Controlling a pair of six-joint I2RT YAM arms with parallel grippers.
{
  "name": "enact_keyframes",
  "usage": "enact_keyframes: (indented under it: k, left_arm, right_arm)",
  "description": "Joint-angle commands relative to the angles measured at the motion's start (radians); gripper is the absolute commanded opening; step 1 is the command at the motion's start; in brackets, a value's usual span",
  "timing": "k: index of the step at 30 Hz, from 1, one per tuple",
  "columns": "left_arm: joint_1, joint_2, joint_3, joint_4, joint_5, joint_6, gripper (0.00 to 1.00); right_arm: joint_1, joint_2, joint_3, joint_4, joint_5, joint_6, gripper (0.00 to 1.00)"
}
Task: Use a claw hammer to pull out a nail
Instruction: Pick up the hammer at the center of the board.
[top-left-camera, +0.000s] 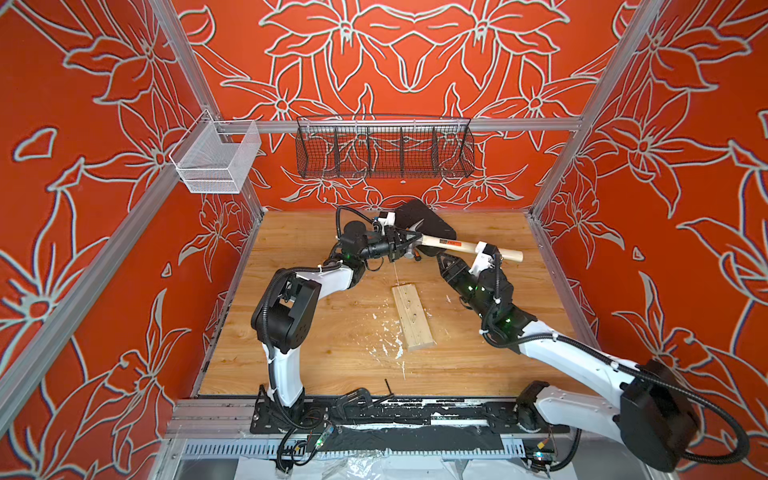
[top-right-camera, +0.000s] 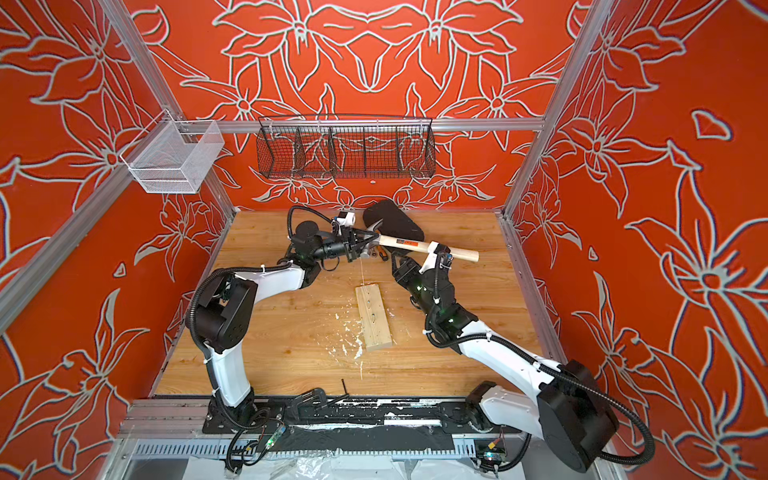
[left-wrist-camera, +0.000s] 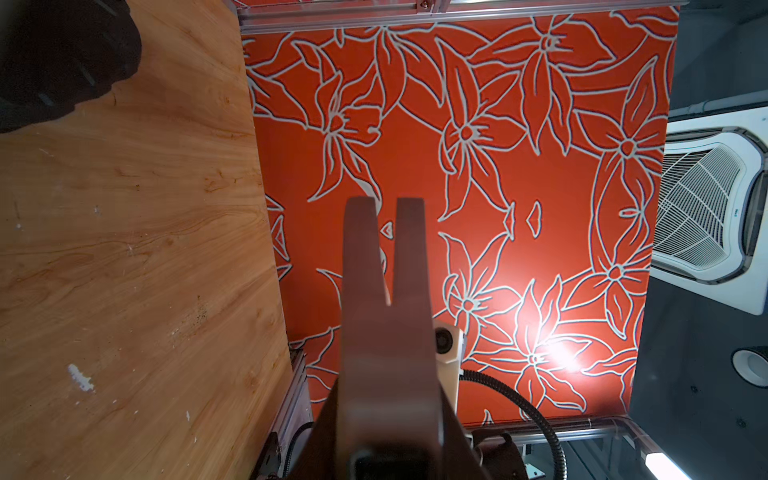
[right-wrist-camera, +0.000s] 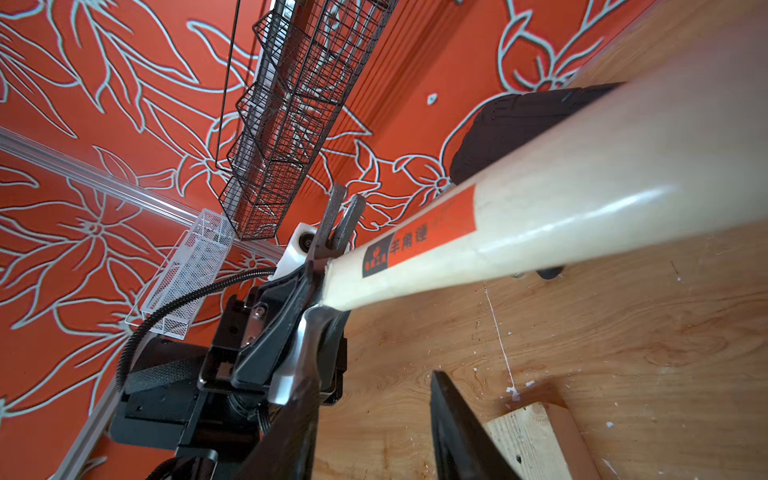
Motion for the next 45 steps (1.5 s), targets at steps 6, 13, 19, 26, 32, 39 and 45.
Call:
enact_keyframes:
  k: [6,13,19,26,32,39,45]
  left_arm:
    - [-0.006,-0.052,0.03,0.202,-0.017,-0.041,0.0]
    - [-0.006,-0.047,0.015,0.233,-0.032,-0.058,0.0]
    - [-0.009,-0.034,0.011,0.285,-0.056,-0.092,0.0]
    - [-0.019,-0.034,0.007,0.29,-0.067,-0.095,0.0]
    - [-0.028,-0.033,-0.007,0.294,-0.083,-0.092,0.0]
    - [-0.036,-0.026,-0.03,0.313,-0.115,-0.11,0.0]
    - [-0.049,-0.023,-0.043,0.317,-0.133,-0.113,0.0]
  right_arm:
    - [-0.01,0.061,0.027,0.161,0.043,0.039,0.46]
    - [-0.017,0.067,0.024,0.21,0.075,0.024,0.48]
    - [-0.041,0.085,0.04,0.227,0.093,0.026,0.48]
    - [-0.082,0.149,0.052,0.324,0.087,0.066,0.48]
    - [-0.098,0.23,0.105,0.405,0.066,0.079,0.45]
    - [-0.109,0.294,0.152,0.464,0.05,0.096,0.41]
    - [-0.123,0.305,0.173,0.457,0.051,0.088,0.37]
